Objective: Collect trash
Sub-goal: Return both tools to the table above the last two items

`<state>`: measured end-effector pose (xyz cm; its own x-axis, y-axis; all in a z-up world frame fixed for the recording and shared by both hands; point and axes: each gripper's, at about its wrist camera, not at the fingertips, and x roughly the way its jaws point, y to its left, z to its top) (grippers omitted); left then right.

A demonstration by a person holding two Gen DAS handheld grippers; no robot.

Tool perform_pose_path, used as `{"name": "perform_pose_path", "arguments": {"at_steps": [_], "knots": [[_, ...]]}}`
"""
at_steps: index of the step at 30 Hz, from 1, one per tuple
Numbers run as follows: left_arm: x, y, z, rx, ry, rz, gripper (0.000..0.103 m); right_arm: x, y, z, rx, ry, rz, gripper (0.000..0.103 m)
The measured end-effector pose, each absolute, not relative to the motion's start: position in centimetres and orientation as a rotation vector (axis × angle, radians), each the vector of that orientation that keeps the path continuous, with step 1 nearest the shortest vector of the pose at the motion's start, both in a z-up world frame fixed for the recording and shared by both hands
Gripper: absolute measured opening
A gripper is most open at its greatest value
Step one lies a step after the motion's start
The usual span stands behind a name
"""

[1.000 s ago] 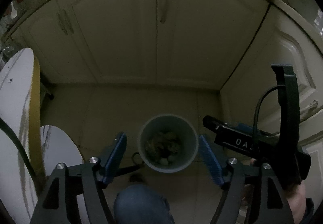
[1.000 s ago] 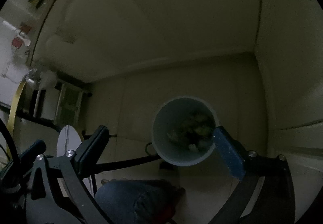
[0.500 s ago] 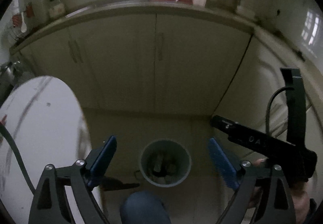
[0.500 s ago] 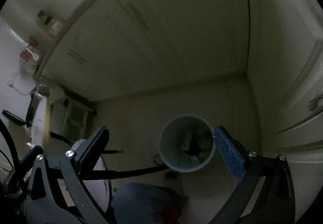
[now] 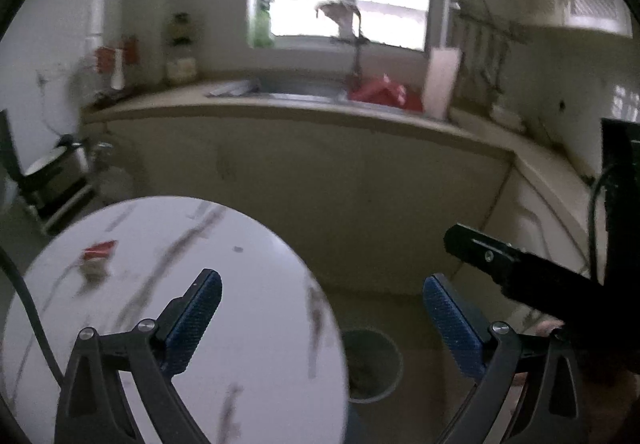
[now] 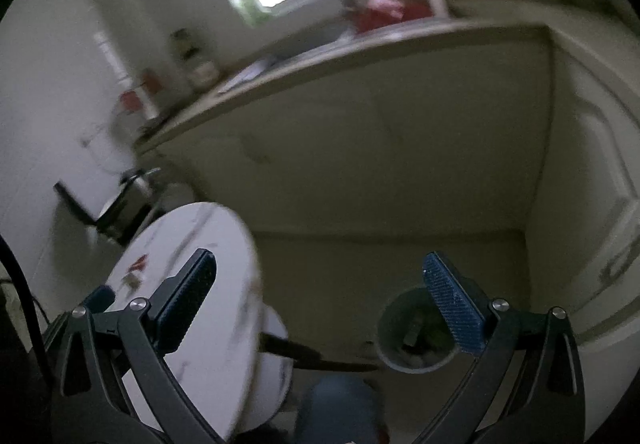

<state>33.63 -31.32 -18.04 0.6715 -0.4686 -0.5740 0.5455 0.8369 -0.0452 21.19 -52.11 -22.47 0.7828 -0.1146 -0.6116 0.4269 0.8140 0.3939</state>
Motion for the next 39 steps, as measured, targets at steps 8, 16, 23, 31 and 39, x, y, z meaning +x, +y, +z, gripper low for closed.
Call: {"name": "perform_pose_path", "arguments": {"at_steps": [8,16,23,31,39], "knots": [[30.4,-21.8,-16.0,0.079,0.523,-0.44,0.1,23.9,-41.9,-17.5,0.404,0.541,-0.192,0.103],[25.2,-13.6,-15.7,0.03,0.478,-0.296,0.1,25.6,-34.0,-15.5,0.29,0.508,-0.105,0.103],[22.7,-10.0,-15.4,-0.003,0.474,-0.203,0.1,26.8,-29.7,-14.8,0.237,0.507,-0.046,0.103],[23.3,-7.8,-14.9,-0.04,0.488,-0.137,0.1,29.5,-26.1,-15.5,0.188,0.544,0.0,0.103],[26.8,-6.3,-15.1,-0.072,0.522,-0.101,0.1,33.0,-24.5,-17.5,0.157,0.604,0.024,0.103]]}}
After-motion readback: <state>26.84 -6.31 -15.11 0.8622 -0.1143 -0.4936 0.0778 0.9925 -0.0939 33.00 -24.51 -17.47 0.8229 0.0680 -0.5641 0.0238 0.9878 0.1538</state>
